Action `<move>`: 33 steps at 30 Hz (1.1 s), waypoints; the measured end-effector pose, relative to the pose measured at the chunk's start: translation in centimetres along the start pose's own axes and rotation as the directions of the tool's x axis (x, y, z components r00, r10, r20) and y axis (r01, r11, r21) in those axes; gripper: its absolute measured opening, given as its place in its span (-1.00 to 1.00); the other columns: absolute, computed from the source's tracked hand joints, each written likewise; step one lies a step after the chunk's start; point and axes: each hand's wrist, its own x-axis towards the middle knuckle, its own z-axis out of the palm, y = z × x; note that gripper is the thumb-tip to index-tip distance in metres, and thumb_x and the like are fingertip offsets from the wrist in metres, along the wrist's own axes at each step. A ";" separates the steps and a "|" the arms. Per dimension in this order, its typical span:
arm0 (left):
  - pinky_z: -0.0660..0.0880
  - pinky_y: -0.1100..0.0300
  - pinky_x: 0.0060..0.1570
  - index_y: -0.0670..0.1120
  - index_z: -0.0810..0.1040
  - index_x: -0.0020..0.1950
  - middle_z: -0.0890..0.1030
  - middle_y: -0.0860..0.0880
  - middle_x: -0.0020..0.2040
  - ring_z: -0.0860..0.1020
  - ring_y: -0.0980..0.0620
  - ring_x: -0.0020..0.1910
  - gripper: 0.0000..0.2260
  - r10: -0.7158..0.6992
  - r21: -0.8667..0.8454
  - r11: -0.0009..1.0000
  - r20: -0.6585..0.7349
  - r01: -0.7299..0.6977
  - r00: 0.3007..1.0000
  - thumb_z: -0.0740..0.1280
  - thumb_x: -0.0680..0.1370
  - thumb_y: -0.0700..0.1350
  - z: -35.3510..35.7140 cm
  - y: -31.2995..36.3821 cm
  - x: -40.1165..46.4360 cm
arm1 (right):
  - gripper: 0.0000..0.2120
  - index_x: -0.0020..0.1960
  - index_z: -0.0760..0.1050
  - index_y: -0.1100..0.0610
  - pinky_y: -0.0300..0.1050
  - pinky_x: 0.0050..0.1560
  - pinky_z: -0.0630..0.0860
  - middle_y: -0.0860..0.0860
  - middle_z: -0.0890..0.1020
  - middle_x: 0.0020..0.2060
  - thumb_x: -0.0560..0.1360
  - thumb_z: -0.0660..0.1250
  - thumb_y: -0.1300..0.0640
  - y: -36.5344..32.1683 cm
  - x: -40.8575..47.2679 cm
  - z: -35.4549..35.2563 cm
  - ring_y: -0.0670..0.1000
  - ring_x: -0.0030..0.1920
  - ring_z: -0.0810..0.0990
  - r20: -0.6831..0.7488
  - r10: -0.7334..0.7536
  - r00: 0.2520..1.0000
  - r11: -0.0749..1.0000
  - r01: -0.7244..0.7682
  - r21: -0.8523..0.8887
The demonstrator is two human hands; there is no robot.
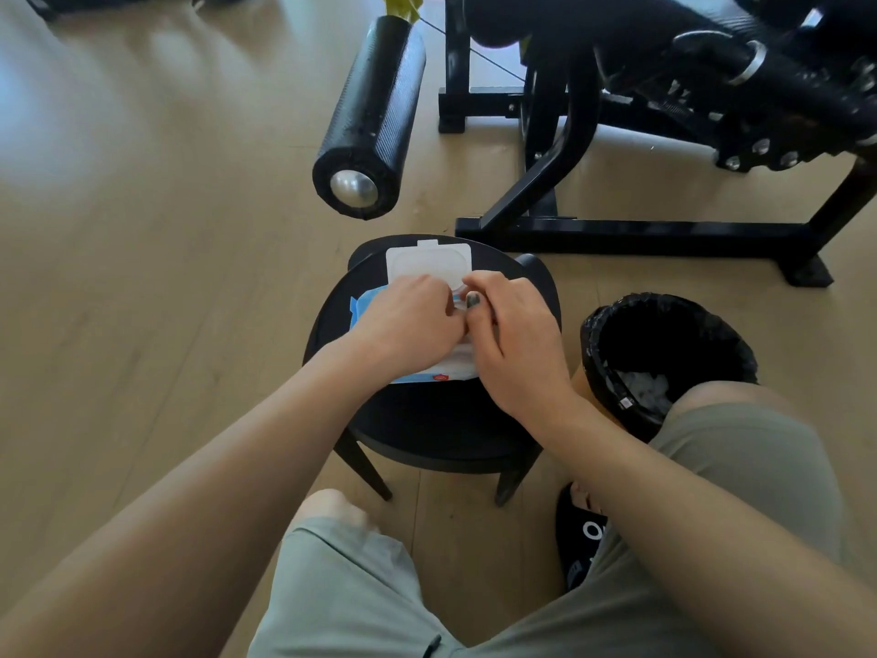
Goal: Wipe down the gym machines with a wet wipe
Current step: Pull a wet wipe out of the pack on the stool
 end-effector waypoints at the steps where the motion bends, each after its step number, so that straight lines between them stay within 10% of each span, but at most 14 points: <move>1: 0.23 0.27 -0.39 -0.09 0.37 -0.35 0.43 0.00 -0.35 0.35 0.07 -0.37 -0.64 -0.004 -0.029 1.000 -0.010 0.004 1.000 0.22 0.65 -0.09 -0.1 -0.1 -0.2 | -0.64 0.26 0.54 0.13 -0.39 -0.04 0.32 -0.02 0.62 -0.02 0.66 0.07 0.00 -0.1 0.0 0.0 -0.16 -0.02 0.45 -0.008 -0.009 1.000 1.000 0.009 -0.020; 17: 0.50 0.08 -0.08 -0.17 0.47 -0.15 0.64 0.03 -0.06 0.57 -0.01 -0.05 -0.89 -0.058 -0.254 0.967 -0.233 -0.003 0.971 0.28 0.56 -0.19 -3.7 -5.7 -2.6 | -0.72 0.21 0.56 0.09 -0.26 0.05 0.47 -0.01 0.62 0.11 0.60 0.24 -0.02 -0.4 -0.2 0.3 -0.06 0.11 0.47 0.060 -0.108 0.992 0.984 0.115 -0.136; 23: 0.45 0.13 -0.03 0.00 0.59 0.11 0.53 0.08 0.12 0.50 0.05 0.06 -0.67 0.382 0.131 0.924 -0.252 -0.359 0.889 0.23 0.52 -0.37 -3.1 -5.9 -2.8 | -0.72 0.16 0.60 0.10 -0.25 0.13 0.42 0.00 0.63 0.13 0.59 0.24 -0.01 -0.5 -0.3 0.2 -0.01 0.14 0.50 0.061 -0.136 0.989 0.980 0.143 -0.139; 26: 0.45 0.10 -0.05 -0.01 0.67 -0.02 0.60 0.09 0.08 0.51 0.01 0.03 -0.66 0.530 0.296 0.828 -0.138 -0.476 0.836 0.21 0.53 -0.38 -3.4 -6.0 -2.4 | -0.71 0.16 0.61 0.09 -0.24 0.14 0.44 0.00 0.63 0.13 0.59 0.23 -0.02 -0.5 -0.3 0.3 -0.01 0.14 0.51 0.066 -0.134 0.989 0.980 0.142 -0.141; 33: 0.44 0.04 -0.18 -0.01 0.51 -0.19 0.54 0.05 -0.19 0.49 0.03 -0.17 -0.72 0.355 0.138 0.929 -0.065 -0.343 0.933 0.13 0.67 -0.05 -3.3 -5.4 -1.3 | -0.68 0.12 0.63 0.09 -0.22 0.13 0.45 -0.01 0.62 0.12 0.58 0.19 -0.05 -0.5 -0.3 0.2 -0.02 0.13 0.50 0.077 -0.170 0.982 0.973 0.180 -0.143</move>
